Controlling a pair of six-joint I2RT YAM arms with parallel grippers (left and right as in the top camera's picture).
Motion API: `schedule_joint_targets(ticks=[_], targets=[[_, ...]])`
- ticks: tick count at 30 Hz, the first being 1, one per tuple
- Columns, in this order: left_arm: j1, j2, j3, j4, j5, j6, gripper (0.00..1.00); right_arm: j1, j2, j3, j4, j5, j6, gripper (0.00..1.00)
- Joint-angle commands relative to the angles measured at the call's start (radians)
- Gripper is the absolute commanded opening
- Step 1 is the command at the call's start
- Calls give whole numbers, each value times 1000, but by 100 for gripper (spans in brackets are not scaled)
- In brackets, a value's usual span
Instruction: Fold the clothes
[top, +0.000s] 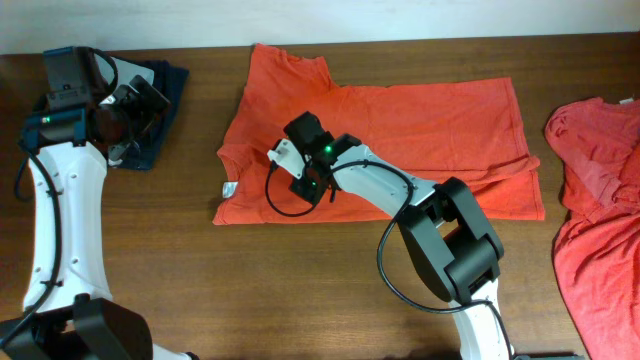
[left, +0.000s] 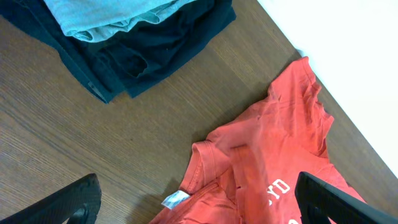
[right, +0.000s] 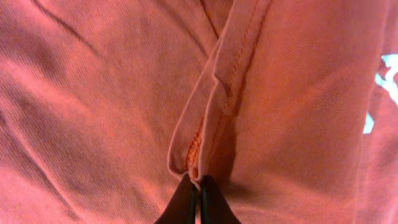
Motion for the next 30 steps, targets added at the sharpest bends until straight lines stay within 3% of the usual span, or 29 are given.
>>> schedule_joint_targets(ticks=[1, 9, 23, 28, 30], targets=[[3, 16, 18, 2, 8, -6, 99, 11, -16, 21, -16, 25, 7, 4], [3, 16, 18, 2, 8, -6, 99, 9, -37, 21, -37, 110, 3, 4], [3, 16, 18, 2, 8, -6, 99, 10, -39, 82, -36, 91, 5, 4], [3, 16, 18, 2, 8, -6, 99, 10, -39, 81, -55, 21, 8, 11], [3, 16, 18, 2, 7, -6, 99, 9, -39, 81, -55, 23, 7, 8]])
